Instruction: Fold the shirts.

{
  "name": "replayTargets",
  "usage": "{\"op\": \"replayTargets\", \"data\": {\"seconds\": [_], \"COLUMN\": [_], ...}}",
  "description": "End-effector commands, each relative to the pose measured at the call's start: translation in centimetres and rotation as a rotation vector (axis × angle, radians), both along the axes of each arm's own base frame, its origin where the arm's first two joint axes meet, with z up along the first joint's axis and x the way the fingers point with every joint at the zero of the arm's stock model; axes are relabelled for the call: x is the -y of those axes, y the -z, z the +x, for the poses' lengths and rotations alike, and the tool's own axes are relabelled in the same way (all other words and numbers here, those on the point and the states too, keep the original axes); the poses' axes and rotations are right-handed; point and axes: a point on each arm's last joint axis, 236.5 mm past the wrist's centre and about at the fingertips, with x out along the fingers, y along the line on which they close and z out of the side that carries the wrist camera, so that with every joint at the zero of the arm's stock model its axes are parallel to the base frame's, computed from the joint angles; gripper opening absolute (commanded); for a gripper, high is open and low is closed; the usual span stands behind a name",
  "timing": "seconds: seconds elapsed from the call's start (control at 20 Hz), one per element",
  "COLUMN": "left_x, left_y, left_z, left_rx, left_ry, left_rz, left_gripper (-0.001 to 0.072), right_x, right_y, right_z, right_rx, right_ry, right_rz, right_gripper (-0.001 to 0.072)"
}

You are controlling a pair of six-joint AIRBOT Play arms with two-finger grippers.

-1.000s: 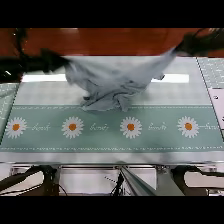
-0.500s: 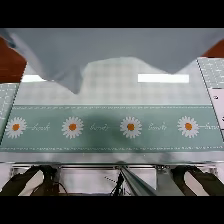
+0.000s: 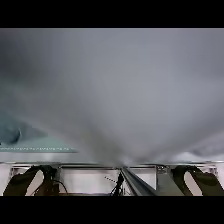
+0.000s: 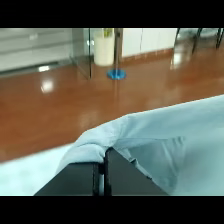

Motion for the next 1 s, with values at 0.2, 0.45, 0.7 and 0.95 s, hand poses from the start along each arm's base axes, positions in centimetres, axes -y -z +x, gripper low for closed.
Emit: {"op": "replayTargets", "data": {"seconds": [0.2,0.45,0.7,0.95], "left_x": [-1.0,-0.8,0.6,3.9], "left_y": [9.3,20.1,31.5,39.8], "left_z": [5.0,13.7,25.9,35.4], "left_rx": [-0.334,-0.547,-0.63,-0.7], "left_ry": [0.01,0.074,0.001,-0.061], "left_rz": [-0.062,-0.199,-0.321,-0.435], "left_gripper": [0.0022,0.0023,0.0023,0.0024], "right_x": [1.0,2.0,4.3,3.7], "right_y": [8.9,21.0,33.7,43.9], "right_z": [5.1,13.8,26.5,36.9], "right_rx": [-0.308,-0.592,-0.783,-0.952], "right_ry": [0.008,-0.005,0.03,-0.012], "right_rz": [0.03,0.098,0.184,0.345], "right_gripper": [0.0031,0.0031,0.0031,0.0032]}}
